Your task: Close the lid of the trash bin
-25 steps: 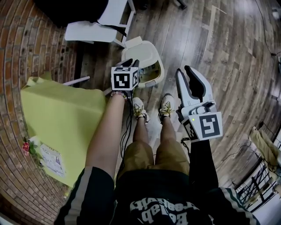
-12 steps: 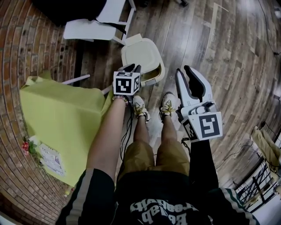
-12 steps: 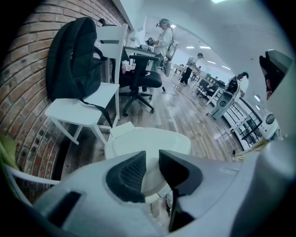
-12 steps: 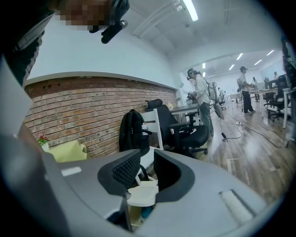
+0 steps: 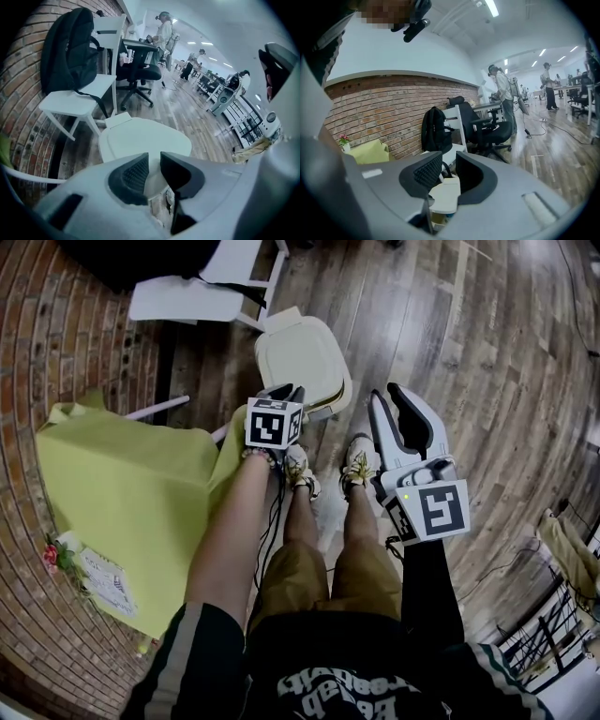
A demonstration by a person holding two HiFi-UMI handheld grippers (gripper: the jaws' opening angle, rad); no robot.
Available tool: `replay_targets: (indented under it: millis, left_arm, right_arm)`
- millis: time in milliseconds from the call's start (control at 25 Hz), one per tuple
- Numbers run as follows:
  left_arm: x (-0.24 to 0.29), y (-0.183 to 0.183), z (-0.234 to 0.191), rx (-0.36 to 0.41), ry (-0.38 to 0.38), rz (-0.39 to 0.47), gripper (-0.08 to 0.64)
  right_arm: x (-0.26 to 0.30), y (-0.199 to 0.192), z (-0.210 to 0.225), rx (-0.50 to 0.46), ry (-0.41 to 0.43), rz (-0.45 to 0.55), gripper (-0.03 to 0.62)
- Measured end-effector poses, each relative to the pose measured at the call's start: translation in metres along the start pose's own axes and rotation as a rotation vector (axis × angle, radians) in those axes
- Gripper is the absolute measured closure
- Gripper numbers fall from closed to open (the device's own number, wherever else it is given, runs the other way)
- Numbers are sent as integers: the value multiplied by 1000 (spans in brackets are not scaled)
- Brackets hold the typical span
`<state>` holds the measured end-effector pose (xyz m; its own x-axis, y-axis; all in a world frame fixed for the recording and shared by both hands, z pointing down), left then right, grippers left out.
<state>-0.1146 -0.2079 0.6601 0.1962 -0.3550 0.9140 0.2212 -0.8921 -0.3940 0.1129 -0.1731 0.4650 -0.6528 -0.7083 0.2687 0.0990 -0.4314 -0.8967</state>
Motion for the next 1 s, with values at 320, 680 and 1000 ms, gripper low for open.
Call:
replay_targets:
  millis: [320,680,1000]
  left_arm:
    - [14,-10,2,29,-19,-25,468]
    - [31,-23,4,61,-33,-47,463]
    - [47,-37,6,63,-13,-56,474]
  right_arm:
    - [7,-15,1,26,9,-9,488]
    - [9,-33,7,37,15,-36,488]
    - [10,-44,15,39,28,-61,488]
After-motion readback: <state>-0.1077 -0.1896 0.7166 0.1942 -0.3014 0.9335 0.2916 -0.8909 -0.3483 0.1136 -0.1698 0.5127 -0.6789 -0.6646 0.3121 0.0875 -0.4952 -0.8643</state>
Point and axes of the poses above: the fingertips, and each gripper's own axes: x forward along the fingers, z to its right, y out of its top, the point moved 10 cm from there along -x, backward along the fingers, and after that the axes turned 12 degrees about y, right-handed, at the moved point
